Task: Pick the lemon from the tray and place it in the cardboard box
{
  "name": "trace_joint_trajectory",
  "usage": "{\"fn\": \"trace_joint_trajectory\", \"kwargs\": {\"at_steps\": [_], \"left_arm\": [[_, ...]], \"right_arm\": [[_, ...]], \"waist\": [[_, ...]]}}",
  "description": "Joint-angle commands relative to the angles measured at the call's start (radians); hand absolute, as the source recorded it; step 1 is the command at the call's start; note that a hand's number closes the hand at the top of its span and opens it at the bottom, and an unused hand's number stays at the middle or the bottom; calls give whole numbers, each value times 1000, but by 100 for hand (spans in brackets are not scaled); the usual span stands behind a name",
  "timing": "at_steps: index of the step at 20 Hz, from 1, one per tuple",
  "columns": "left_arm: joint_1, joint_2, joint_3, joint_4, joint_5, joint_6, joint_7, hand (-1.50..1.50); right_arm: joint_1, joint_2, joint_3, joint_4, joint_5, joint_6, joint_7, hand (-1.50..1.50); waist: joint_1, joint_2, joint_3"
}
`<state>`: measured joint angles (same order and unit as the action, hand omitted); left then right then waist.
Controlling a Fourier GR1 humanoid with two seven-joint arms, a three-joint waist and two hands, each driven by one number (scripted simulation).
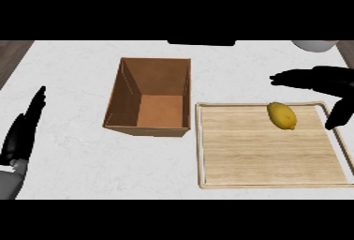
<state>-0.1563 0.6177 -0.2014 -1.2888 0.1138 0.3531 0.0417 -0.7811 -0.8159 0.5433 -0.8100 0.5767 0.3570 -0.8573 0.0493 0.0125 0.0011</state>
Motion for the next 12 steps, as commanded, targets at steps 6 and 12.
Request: {"fn": "trace_joint_trajectory", "kwargs": {"at_steps": [6,12], "left_arm": [[69,-6,60,27,0,-39,-85,0],[8,-5,83,2,-20,-48,22,0]], "right_arm": [[-93,99,39,225,104,1,-171,-150],[-134,120,22,271,120,15,-208,-150]], "waist": [[-15,-5,0],[-30,-8,-1]]}}
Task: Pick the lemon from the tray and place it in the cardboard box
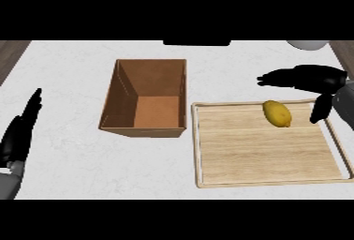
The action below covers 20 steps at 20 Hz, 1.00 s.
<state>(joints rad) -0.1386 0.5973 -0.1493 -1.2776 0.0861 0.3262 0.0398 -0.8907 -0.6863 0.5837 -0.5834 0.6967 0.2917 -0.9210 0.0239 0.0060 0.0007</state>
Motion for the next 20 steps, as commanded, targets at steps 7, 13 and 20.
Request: {"fn": "trace_joint_trajectory", "kwargs": {"at_steps": [7,13,20], "left_arm": [[-20,-4,22,-6,-37,-7,42,0],[33,-6,66,-4,-20,-32,-13,0],[64,-40,66,-51,-57,-29,21,0]], "right_arm": [[0,29,20,-72,-20,136,-113,-150],[51,-38,29,-129,-39,143,-147,-150],[94,6,35,-172,25,112,25,-150]], "waist": [[-19,-6,-1],[-16,-8,-1],[-13,-8,0]]}}
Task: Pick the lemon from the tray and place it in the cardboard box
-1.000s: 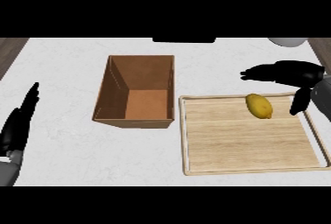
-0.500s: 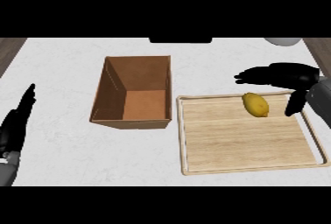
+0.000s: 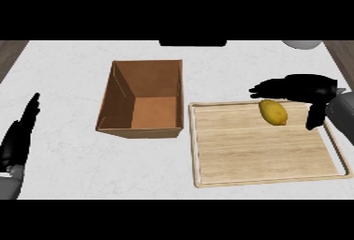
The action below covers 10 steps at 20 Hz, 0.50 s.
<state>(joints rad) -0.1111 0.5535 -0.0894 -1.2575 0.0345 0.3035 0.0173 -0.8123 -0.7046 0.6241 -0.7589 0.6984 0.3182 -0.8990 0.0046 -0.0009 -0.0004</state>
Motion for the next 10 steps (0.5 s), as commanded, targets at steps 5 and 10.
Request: {"fn": "trace_joint_trajectory", "kwargs": {"at_steps": [5,10], "left_arm": [[-13,5,37,-21,-26,-47,34,0],[-58,-41,42,58,-53,-39,13,0]], "right_arm": [[48,94,-16,50,83,13,27,-150],[69,129,-105,47,73,-174,11,150]], "waist": [[4,2,1],[-7,4,0]]}}
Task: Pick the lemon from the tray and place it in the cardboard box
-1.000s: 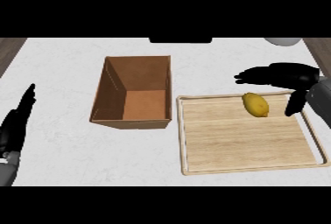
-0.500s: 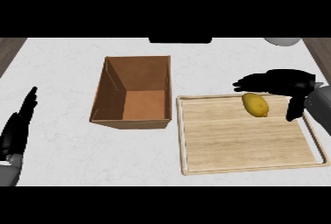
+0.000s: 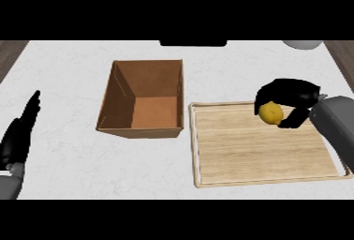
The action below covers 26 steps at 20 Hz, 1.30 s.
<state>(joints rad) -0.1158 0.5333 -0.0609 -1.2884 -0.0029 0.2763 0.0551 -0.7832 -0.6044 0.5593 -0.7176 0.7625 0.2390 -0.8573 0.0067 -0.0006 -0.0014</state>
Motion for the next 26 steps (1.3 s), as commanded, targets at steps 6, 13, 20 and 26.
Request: {"fn": "trace_joint_trajectory", "kwargs": {"at_steps": [6,13,20,26], "left_arm": [[59,-28,28,-50,-31,-11,-16,0],[91,0,81,23,-10,21,5,0],[130,17,101,31,-14,35,12,0],[137,28,107,26,-9,23,6,0]], "right_arm": [[3,53,-135,77,38,-189,-63,150],[208,112,-322,160,-83,-267,577,150],[238,181,-378,61,-69,-494,887,150],[155,280,-325,-126,31,-654,1068,150]], "waist": [[5,2,2],[-188,-60,-6],[-211,-96,-16],[-170,-97,-17]]}}
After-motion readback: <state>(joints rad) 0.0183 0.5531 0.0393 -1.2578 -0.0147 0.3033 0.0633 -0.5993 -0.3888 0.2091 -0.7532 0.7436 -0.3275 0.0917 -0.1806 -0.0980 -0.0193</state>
